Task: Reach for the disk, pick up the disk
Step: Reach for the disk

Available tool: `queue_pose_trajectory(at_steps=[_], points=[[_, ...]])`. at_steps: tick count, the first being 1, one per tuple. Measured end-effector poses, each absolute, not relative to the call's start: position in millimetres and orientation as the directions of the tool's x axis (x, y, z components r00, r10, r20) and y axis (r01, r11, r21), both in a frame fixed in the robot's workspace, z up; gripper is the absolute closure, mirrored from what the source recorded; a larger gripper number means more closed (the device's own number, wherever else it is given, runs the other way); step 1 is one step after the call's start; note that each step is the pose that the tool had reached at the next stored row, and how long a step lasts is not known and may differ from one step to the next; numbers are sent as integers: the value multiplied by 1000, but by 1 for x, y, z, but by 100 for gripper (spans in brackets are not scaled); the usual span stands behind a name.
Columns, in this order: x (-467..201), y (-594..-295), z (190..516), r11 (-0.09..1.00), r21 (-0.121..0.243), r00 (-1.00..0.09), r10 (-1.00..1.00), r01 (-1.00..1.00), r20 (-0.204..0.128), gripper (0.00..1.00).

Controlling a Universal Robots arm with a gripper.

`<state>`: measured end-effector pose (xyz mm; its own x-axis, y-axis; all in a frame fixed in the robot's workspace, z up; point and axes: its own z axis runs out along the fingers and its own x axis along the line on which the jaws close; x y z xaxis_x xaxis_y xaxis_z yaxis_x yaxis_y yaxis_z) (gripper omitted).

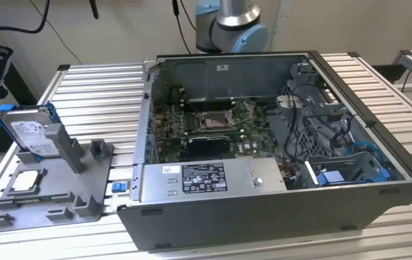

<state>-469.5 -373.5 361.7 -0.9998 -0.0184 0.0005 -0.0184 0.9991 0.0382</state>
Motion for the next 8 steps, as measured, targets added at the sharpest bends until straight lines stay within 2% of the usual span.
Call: queue_pose_trajectory(at_steps=[8], points=[[-469,-374,362,999,38,-1000,-19,-19,0,100]])
